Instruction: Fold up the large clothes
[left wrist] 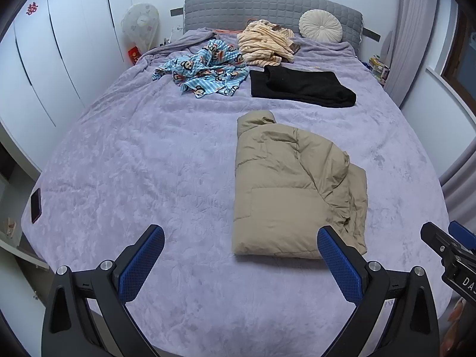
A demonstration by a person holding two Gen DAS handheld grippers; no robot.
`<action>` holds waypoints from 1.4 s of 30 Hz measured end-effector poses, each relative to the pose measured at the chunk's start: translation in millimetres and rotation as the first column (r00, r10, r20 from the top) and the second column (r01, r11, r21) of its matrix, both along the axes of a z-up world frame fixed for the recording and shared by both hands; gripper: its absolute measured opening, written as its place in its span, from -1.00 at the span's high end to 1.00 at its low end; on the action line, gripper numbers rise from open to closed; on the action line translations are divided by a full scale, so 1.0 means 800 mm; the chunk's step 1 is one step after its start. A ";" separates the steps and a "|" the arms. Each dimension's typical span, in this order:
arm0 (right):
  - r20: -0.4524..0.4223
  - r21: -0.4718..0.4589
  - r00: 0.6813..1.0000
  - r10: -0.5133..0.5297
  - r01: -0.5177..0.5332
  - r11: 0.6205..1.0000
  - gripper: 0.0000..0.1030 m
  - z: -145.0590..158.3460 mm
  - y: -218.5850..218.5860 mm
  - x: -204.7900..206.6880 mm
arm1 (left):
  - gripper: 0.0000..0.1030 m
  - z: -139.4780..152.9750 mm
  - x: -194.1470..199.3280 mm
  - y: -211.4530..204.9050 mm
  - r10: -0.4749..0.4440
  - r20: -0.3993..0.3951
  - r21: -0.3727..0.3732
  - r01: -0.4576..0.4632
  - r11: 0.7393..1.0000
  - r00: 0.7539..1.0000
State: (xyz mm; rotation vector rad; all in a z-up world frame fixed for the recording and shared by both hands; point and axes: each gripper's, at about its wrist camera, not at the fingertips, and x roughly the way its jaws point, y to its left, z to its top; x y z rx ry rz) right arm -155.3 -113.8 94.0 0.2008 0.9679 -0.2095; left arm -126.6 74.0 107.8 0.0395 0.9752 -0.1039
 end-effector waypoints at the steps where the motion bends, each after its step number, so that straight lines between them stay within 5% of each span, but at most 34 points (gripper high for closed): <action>1: 0.000 -0.001 1.000 0.001 -0.001 1.000 -0.73 0.000 0.000 0.000 | -1.00 0.000 0.000 0.000 -0.001 0.000 0.000 0.001 1.000 1.000; 42: -0.002 -0.003 1.000 -0.001 0.001 1.000 -0.73 0.002 0.003 0.000 | -1.00 0.001 0.000 0.003 0.003 0.003 0.004 -0.003 1.000 1.000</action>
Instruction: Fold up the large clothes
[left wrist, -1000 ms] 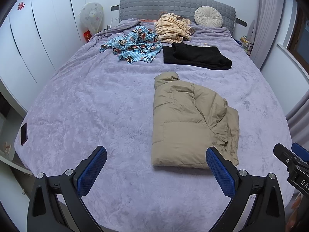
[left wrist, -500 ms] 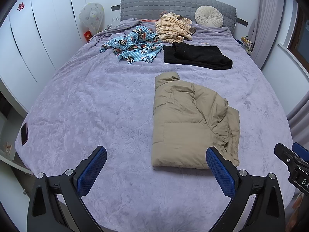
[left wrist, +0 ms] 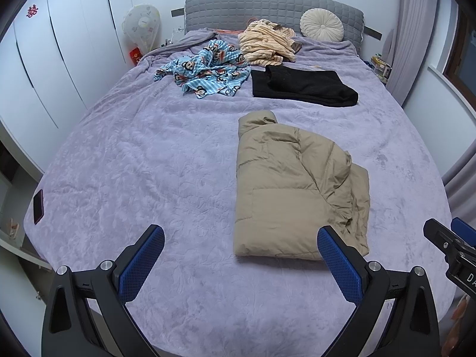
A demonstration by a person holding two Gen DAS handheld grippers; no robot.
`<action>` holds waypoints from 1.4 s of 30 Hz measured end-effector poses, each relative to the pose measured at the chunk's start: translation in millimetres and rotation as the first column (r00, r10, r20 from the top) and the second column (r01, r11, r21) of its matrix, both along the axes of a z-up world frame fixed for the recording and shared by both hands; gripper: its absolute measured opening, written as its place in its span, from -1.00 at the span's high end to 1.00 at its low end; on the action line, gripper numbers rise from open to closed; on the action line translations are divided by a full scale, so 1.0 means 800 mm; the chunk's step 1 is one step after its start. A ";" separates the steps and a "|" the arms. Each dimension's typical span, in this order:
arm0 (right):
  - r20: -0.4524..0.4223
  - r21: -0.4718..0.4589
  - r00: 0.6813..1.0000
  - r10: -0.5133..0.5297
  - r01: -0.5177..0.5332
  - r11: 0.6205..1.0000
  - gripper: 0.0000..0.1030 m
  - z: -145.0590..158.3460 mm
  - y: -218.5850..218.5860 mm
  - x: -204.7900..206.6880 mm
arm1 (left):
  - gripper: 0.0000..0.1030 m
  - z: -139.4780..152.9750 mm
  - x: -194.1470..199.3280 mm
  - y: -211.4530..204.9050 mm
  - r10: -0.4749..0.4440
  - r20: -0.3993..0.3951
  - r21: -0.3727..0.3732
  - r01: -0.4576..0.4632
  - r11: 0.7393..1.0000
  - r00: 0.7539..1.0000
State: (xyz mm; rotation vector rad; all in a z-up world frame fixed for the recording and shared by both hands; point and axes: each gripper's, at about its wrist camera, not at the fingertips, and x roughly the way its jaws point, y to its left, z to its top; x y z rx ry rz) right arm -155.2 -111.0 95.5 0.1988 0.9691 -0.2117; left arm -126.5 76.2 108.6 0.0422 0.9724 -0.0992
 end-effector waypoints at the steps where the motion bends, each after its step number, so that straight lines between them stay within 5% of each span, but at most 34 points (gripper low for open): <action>1: -0.001 0.000 1.000 0.001 -0.001 1.000 -0.73 0.000 -0.001 0.000 | -1.00 0.000 0.000 -0.001 -0.001 0.000 0.000 0.001 1.000 1.000; 42: -0.002 0.001 1.000 0.001 -0.001 1.000 -0.73 0.001 0.002 -0.001 | -1.00 -0.003 0.009 0.009 0.011 -0.002 0.012 -0.011 1.000 1.000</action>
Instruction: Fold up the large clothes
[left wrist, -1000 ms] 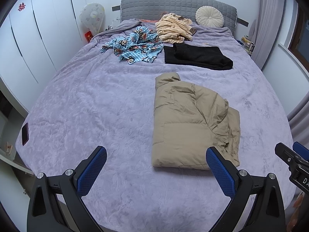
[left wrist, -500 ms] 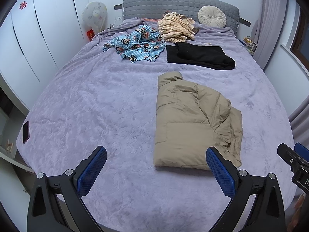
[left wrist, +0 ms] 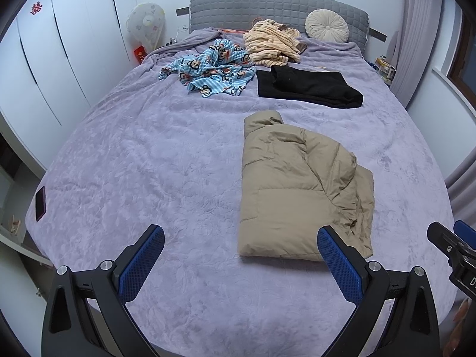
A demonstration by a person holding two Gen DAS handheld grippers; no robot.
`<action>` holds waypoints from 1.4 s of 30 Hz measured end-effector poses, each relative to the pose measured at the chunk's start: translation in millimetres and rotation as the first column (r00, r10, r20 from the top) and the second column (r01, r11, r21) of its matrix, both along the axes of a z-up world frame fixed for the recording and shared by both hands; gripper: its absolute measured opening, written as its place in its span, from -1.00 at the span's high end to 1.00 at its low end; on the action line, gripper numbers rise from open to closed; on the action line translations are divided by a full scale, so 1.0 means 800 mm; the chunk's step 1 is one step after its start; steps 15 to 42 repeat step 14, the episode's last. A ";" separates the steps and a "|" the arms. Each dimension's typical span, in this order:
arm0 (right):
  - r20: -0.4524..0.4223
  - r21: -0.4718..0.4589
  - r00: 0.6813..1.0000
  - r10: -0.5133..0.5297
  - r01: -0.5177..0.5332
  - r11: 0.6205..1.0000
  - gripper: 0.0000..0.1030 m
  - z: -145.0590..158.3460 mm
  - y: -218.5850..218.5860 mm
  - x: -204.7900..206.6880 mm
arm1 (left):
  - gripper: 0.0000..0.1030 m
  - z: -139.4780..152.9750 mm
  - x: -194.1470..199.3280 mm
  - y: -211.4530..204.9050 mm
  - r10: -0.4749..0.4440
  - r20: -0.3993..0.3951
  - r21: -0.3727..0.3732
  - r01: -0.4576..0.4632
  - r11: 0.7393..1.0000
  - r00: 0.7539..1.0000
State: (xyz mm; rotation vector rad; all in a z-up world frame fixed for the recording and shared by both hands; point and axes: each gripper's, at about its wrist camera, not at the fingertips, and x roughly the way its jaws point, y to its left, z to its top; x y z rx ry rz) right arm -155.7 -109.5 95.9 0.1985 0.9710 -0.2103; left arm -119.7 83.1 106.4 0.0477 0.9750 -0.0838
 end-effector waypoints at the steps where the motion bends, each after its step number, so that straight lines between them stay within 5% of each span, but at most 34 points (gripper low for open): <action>1: 0.000 0.000 1.000 0.000 0.000 1.000 -0.73 0.000 0.000 0.000 | -1.00 0.000 0.000 0.002 0.001 0.001 0.000 -0.001 1.000 1.000; 42: -0.004 -0.001 1.000 -0.002 0.002 1.000 -0.73 0.001 0.005 -0.001 | -1.00 0.002 -0.006 -0.001 -0.008 0.029 0.016 0.008 1.000 1.000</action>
